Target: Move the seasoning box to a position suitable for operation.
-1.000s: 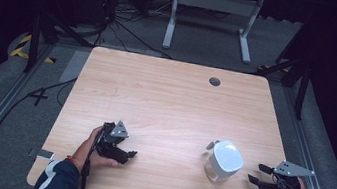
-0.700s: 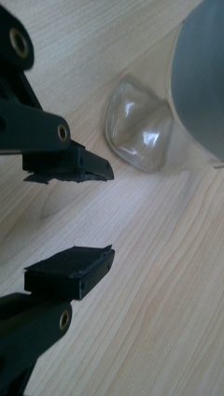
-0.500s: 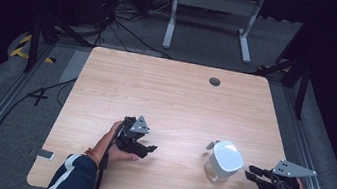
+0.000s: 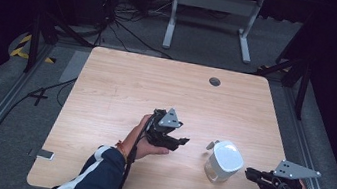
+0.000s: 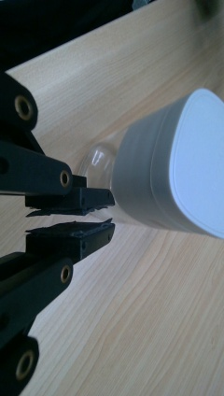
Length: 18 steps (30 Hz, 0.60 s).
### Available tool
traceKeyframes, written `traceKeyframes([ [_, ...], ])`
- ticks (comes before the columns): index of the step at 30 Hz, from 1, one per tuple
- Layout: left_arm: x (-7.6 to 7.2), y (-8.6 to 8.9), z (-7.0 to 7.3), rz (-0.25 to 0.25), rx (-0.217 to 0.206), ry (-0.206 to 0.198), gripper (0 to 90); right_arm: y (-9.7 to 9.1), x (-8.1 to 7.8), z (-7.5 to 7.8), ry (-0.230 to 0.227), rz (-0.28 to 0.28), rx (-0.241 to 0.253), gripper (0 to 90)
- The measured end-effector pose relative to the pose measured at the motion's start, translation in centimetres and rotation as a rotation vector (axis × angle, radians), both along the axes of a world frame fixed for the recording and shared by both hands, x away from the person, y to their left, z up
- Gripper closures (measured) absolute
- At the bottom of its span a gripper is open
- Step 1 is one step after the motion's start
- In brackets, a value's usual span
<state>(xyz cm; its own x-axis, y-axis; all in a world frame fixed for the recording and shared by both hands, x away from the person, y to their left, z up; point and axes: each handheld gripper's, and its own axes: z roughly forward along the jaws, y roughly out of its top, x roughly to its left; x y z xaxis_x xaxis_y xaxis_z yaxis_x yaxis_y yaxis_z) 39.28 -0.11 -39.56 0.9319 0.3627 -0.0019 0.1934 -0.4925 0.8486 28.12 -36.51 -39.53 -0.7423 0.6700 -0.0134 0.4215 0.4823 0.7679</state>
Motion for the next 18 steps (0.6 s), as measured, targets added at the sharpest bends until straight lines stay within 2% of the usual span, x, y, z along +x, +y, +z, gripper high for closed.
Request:
traceKeyframes([
  [4,-0.1,-2.1,1.3,-0.051,-0.021,-0.012,65.9,0.1,-0.3,-0.2,-0.001,0.014,-0.004,86.2],
  [7,-0.4,-3.7,2.2,-0.095,-0.024,-0.041,76.3,0.2,-0.4,-0.2,-0.005,0.026,-0.01,87.5],
  [10,-0.5,-4.8,2.6,-0.111,-0.021,-0.054,80.5,0.3,-0.5,-0.1,-0.005,0.04,-0.02,87.7],
  [12,-0.4,-5.9,2.8,-0.138,-0.031,-0.047,84.9,0.5,-0.8,-0.3,-0.023,0.055,-0.037,88.1],
  [13,-0.4,-5.9,2.8,-0.138,-0.031,-0.047,85.6,0.5,-0.8,-0.4,-0.027,0.057,-0.045,88.6],
  [15,-0.6,-6.6,2.8,-0.151,-0.037,-0.041,87.4,0.6,-0.8,-0.5,-0.016,0.056,-0.04,88.6],
  [18,-0.6,-7.5,3.0,-0.173,-0.019,-0.056,87.9,0.4,-0.8,-0.6,-0.017,0.058,-0.036,88.6],
])
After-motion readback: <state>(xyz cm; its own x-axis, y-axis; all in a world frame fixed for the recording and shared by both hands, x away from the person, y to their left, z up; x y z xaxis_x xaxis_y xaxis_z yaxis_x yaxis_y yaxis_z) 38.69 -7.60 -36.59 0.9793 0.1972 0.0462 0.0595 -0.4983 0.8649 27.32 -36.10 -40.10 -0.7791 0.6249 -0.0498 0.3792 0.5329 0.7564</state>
